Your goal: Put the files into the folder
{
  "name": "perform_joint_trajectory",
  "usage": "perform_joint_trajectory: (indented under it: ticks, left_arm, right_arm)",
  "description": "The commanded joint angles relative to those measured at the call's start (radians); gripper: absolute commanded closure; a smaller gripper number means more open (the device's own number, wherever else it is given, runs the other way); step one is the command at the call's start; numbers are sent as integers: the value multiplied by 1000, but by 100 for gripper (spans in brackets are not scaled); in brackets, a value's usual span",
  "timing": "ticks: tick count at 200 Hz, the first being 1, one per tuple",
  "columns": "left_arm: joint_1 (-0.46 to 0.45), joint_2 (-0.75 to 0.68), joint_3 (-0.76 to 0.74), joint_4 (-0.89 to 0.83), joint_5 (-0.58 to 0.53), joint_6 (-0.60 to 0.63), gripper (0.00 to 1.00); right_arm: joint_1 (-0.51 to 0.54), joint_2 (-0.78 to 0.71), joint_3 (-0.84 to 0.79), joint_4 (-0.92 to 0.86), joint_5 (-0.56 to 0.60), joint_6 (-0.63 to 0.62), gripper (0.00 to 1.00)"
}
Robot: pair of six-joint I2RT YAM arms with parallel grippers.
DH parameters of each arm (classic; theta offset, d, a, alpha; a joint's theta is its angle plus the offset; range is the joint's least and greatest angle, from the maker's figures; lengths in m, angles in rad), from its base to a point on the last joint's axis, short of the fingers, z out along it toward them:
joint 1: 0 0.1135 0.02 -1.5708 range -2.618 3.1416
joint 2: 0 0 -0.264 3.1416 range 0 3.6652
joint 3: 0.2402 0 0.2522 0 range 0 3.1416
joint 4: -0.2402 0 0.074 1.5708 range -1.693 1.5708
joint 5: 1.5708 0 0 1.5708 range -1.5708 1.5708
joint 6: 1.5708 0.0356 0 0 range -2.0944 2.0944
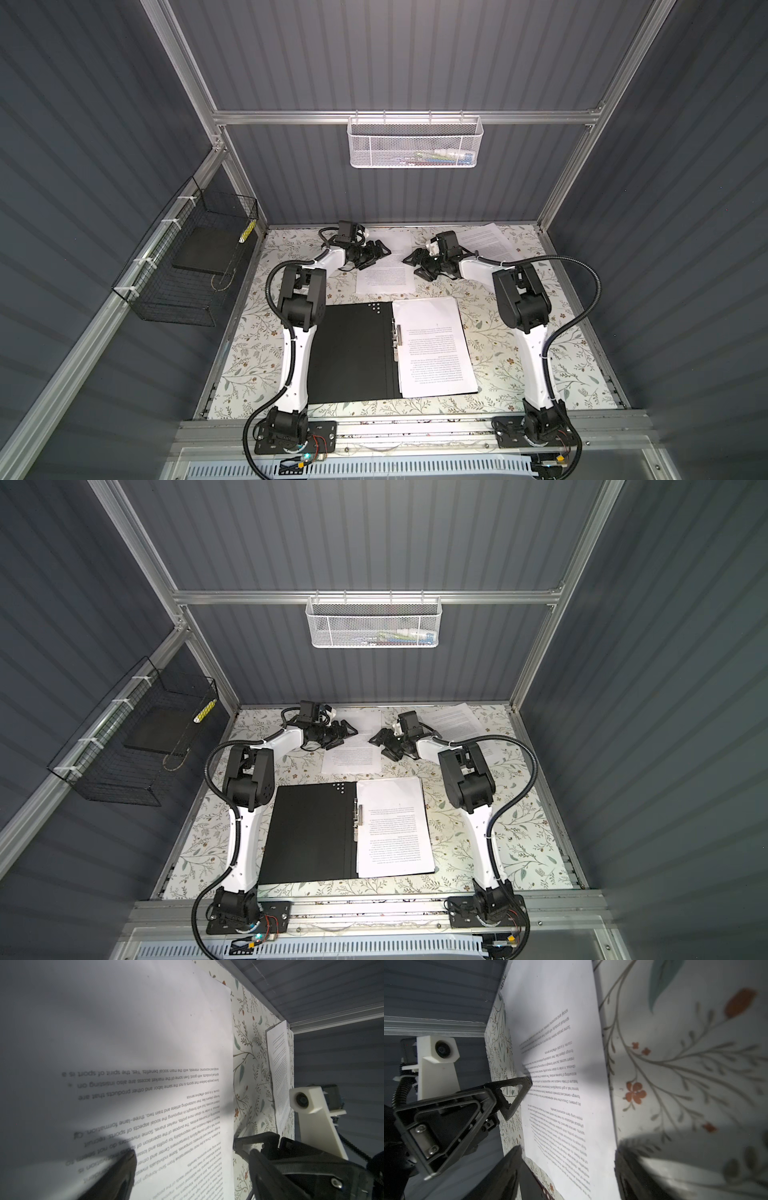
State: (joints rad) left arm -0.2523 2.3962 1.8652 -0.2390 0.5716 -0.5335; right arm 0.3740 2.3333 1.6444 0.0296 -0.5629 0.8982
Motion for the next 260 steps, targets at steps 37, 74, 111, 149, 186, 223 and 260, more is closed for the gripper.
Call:
perform_joint_trajectory:
  ticks: [37, 74, 111, 149, 186, 223, 260]
  left_arm:
    - [-25, 37, -20, -33, 10, 17, 15]
    - [-30, 39, -20, -30, 31, 12, 15]
    - [-31, 31, -48, -11, 47, 10, 15]
    - [-31, 20, -71, -6, 53, 16, 15]
    - [-30, 11, -87, -1, 57, 17, 15]
    - [-25, 10, -87, 3, 59, 15, 15]
    - [-23, 9, -89, 10, 65, 10, 15]
  right_arm:
    - [9, 63, 50, 19, -52, -2, 22]
    - [19, 55, 52, 123, -109, -10, 18]
    - [2, 55, 68, 246, -176, -24, 16]
    - [-13, 90, 162, 194, -203, -50, 16]
    - [-35, 122, 220, 126, -195, -47, 18]
    - [-43, 132, 242, 64, -178, -61, 29]
    - [-44, 157, 273, 31, -174, -61, 53]
